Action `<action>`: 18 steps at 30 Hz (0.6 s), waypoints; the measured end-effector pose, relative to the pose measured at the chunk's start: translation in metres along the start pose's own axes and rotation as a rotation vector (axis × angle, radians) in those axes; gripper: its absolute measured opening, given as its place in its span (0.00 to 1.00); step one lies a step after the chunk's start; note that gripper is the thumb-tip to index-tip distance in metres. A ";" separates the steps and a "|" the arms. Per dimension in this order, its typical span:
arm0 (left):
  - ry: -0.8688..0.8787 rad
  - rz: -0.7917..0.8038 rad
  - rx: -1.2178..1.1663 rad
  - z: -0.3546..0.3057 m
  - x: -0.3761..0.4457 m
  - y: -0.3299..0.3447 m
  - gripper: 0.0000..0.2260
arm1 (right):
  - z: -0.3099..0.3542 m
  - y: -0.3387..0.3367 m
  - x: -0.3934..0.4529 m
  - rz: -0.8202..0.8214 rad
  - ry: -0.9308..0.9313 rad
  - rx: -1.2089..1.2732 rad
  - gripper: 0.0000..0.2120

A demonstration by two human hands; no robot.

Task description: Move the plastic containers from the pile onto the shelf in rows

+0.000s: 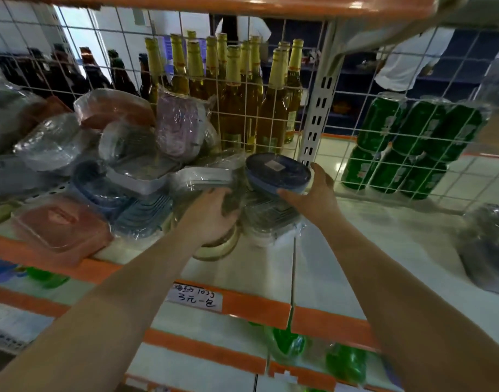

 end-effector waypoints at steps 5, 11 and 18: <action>0.013 0.097 0.030 -0.013 0.010 0.016 0.29 | 0.006 0.018 0.028 0.095 -0.011 -0.015 0.46; 0.041 0.138 0.046 -0.016 0.011 0.025 0.30 | -0.001 0.023 0.037 0.131 0.000 -0.043 0.38; 0.037 0.207 0.251 -0.016 0.021 0.052 0.44 | -0.016 -0.005 0.021 0.067 -0.029 -0.081 0.38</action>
Point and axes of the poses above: each hand's wrist, its own x-axis towards the middle knuckle, its own y-axis out of the palm, z = x × y, the point moved 9 cm from there along x, towards the middle knuckle, and after that the axes turned 4 degrees about -x, right-handed, at the moved point
